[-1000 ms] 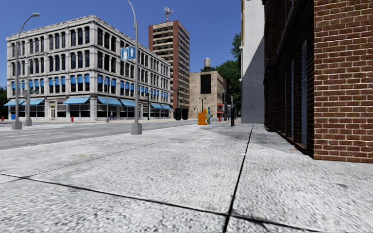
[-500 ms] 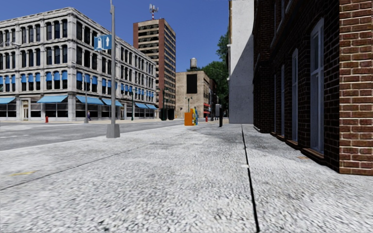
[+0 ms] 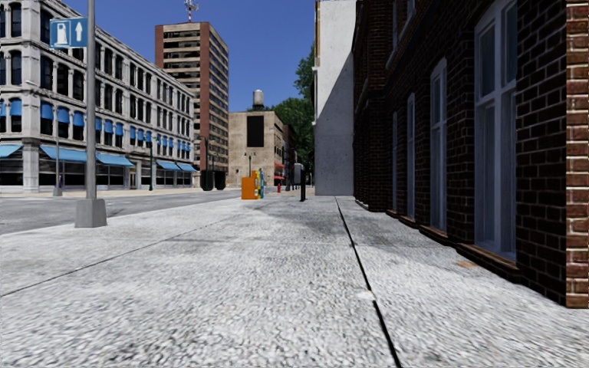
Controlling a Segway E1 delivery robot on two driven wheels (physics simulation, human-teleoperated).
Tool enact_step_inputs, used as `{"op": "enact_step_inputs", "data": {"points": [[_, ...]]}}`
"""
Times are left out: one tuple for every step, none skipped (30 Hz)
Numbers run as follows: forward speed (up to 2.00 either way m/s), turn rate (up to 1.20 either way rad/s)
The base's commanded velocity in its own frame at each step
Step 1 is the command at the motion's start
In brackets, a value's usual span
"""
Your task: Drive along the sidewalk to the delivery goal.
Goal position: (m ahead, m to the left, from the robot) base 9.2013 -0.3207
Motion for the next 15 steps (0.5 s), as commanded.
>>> {"op": "enact_step_inputs", "data": {"points": [[2.00, -0.31], [2.00, -0.31], [2.00, -0.22], [2.00, -0.20], [2.00, -0.20], [2.00, -0.20], [2.00, -0.19], [2.00, -0.19], [2.00, -0.19], [2.00, -0.19], [2.00, -0.19], [2.00, -0.15], [2.00, -0.15], [2.00, -0.13], [2.00, -0.20]]}}
